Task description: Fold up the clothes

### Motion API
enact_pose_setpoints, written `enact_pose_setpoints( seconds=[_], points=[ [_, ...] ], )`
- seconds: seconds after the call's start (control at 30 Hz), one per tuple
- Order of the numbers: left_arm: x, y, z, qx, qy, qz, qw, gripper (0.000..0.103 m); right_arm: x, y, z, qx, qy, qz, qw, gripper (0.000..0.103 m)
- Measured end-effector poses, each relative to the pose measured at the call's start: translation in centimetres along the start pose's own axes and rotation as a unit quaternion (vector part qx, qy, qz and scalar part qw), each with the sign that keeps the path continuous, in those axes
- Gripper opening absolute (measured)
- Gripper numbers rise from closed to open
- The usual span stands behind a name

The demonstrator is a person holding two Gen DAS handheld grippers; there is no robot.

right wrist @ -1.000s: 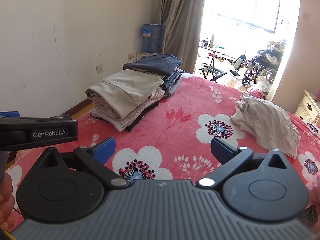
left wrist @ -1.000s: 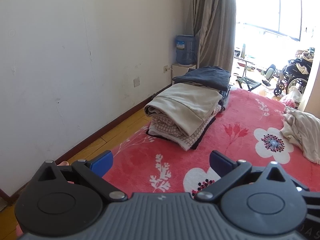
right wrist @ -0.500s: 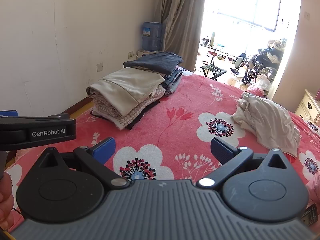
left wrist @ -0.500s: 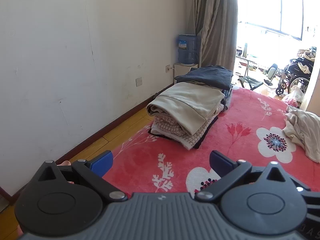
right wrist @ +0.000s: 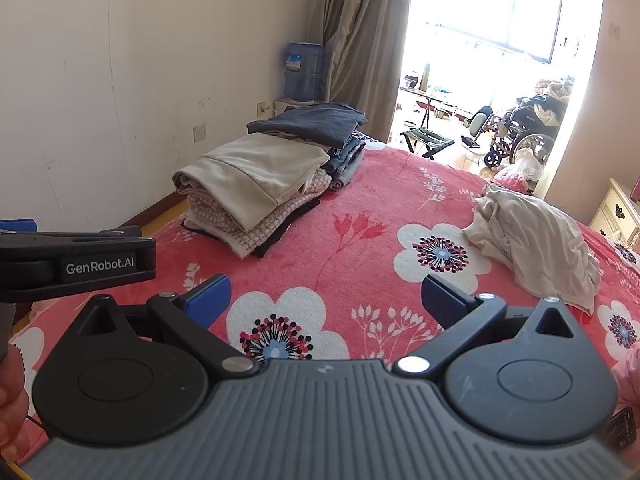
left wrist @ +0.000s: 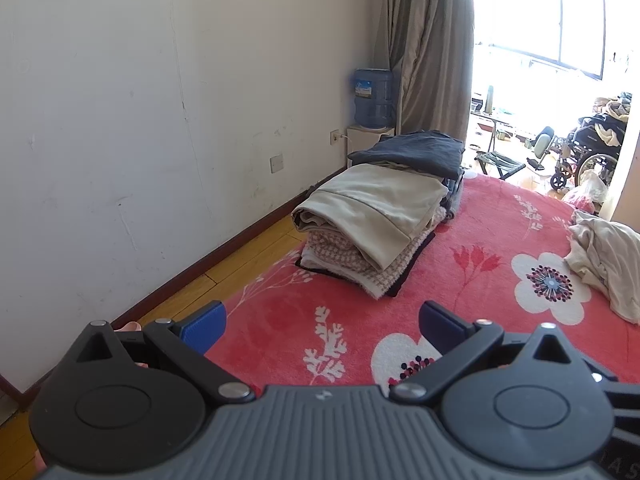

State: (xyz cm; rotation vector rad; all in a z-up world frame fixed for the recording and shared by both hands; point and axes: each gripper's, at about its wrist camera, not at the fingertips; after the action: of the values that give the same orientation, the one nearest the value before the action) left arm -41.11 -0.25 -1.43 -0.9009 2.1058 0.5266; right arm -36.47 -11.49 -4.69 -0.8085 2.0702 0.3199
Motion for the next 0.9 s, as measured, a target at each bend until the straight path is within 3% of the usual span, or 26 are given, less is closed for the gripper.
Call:
enact_pose_setpoints(
  seconds=[0.9],
  points=[
    [0.09,0.42,0.46,-0.002,0.006,-0.002,1.0,0.103,-0.13,0.8,0.43,0.001,0.005,-0.005,1.0,0.102]
  ],
)
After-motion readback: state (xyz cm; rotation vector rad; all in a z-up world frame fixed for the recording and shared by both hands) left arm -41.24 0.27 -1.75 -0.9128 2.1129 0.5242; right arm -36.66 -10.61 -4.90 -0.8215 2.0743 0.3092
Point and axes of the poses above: each gripper's, at about its wrist camera, not at the fingertips, and z roughly the way its jaws point, y to its left, x to its underside, and after that the axes turned 1 degree about -x, right-handed
